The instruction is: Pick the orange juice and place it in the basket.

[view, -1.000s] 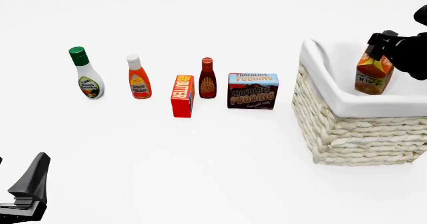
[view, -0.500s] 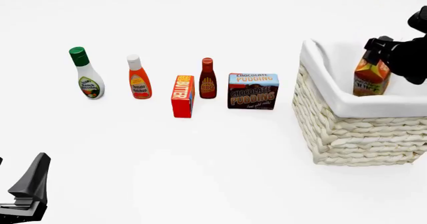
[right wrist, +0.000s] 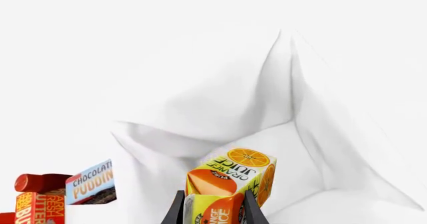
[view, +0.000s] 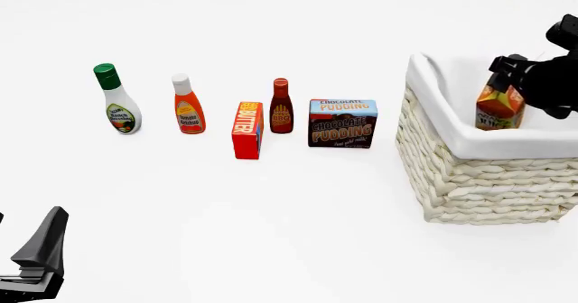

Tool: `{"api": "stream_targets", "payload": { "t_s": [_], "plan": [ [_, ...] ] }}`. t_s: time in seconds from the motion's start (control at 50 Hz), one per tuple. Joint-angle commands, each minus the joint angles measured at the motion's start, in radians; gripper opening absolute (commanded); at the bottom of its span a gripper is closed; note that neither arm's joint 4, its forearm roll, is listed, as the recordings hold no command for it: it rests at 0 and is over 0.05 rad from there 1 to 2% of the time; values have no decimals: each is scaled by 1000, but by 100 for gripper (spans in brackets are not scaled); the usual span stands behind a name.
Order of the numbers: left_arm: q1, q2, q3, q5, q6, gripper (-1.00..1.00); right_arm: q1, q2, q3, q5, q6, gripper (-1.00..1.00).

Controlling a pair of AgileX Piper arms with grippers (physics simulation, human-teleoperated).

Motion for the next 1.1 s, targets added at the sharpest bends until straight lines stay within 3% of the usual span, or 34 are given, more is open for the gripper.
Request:
{"api": "stream_targets", "payload": {
  "t_s": [0.02,0.56,0.58,1.1],
  "plan": [
    [0,0,0,0,0,100,5,9,-11,11,26,-100],
    [0,0,0,0,0,100,-4,30,-4,30,65,-100],
    [0,0,0,0,0,100,-5,30,-5,30,63,100],
    [0,0,0,0,0,100,10,-6,14,-16,75,100]
  ]
}}
